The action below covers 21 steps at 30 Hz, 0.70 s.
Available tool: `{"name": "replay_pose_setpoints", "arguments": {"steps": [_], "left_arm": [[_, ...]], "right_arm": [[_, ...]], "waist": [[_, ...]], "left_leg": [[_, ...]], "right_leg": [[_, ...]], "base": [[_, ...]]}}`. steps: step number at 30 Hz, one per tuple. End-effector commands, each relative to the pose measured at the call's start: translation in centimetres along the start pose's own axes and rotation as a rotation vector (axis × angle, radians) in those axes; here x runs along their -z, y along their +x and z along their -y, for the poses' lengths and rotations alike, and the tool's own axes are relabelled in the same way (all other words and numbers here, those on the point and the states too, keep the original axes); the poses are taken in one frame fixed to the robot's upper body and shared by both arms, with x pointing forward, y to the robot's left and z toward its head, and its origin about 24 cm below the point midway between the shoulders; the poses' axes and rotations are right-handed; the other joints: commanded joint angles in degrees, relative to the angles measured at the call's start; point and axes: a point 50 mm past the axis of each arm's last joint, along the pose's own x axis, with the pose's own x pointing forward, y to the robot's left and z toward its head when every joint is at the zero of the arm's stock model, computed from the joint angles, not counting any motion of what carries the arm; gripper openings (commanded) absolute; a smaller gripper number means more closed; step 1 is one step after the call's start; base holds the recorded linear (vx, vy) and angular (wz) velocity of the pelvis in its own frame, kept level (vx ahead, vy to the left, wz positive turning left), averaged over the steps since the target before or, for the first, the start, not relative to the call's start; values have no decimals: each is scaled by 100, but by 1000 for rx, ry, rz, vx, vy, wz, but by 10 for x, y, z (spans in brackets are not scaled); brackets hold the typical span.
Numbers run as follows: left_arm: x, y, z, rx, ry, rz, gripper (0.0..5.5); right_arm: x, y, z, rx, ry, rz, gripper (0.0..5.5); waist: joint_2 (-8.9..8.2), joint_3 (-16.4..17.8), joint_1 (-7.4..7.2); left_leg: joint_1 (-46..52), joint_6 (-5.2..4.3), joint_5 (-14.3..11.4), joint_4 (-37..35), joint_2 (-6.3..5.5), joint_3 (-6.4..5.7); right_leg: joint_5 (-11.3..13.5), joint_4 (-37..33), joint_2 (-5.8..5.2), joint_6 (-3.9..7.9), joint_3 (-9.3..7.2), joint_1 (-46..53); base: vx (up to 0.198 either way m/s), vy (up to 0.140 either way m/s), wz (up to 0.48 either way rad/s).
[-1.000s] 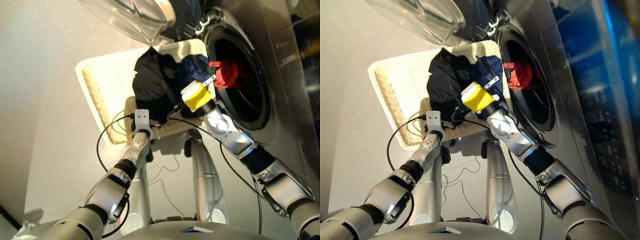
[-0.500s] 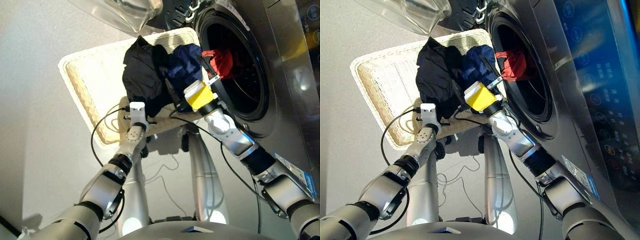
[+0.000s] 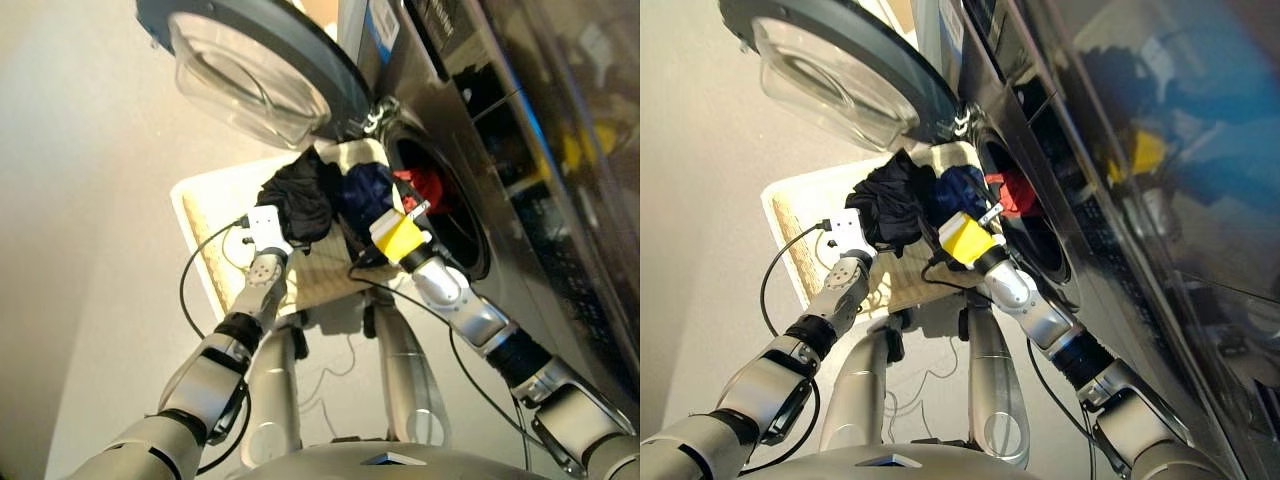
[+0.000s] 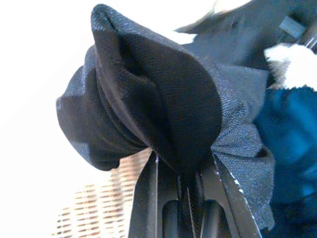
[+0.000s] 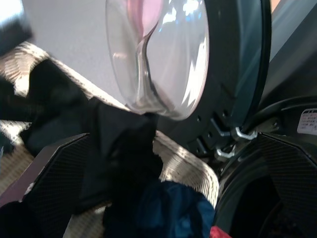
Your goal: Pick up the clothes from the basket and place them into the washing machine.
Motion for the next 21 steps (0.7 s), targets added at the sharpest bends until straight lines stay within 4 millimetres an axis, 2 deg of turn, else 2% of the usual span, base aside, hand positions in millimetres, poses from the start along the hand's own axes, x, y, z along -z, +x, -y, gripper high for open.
{"name": "replay_pose_setpoints", "arguments": {"steps": [1,4,8,10,11,12,15,18,21], "left_arm": [[-19,4,6,32,-27,112,0],[-22,4,8,24,-32,132,0],[-21,1,8,27,-52,140,0],[-26,-2,10,47,-82,171,0],[-32,-5,13,77,-118,203,0],[-39,-8,13,99,-140,239,0],[-45,-14,17,144,-175,272,0],[-60,-24,20,222,-239,336,0],[-70,-32,24,279,-276,379,0]], "right_arm": [[-10,3,-12,-45,-12,68,550],[-12,4,-11,-47,-56,83,550],[-6,0,-9,-38,-66,58,550],[-1,-1,-9,-37,-90,34,550],[4,-2,-10,-54,-157,12,550],[9,-3,-10,-62,-179,-11,550],[19,-7,-14,-80,-205,-55,550],[35,-12,-26,-140,-227,-130,550],[39,-11,-36,-186,-243,-149,550]], "waist": [[159,-148,-21],[174,-111,0],[200,-154,33],[225,-200,63],[270,-274,105],[260,-304,114],[285,-382,151],[343,-578,244],[359,-695,310]], "left_leg": [[-93,-129,203,-150,-46,-202],[-147,-91,188,-62,-46,-210],[-60,-87,183,-80,-36,-212],[-9,-90,202,-126,-46,-224],[115,-94,211,-201,-61,-248],[136,-55,374,-272,-89,-204],[342,-63,409,-398,-112,-208],[799,-78,454,-648,-142,-211],[1111,-84,450,-749,-134,-228]], "right_leg": [[13,-495,-220,620,-199,630],[0,-413,-196,598,-180,567],[-52,-362,-207,581,-175,632],[-54,-383,-218,582,-195,690],[-74,-407,-233,587,-213,801],[54,-468,-274,547,-268,844],[64,-562,-290,563,-289,1057],[90,-810,-320,614,-373,1546],[94,-987,-323,635,-431,1888]], "base": [[0,0,0],[0,0,0],[0,0,0],[0,0,0],[0,0,0],[0,0,0],[33,1,19],[93,-3,128],[72,-17,96]]}}
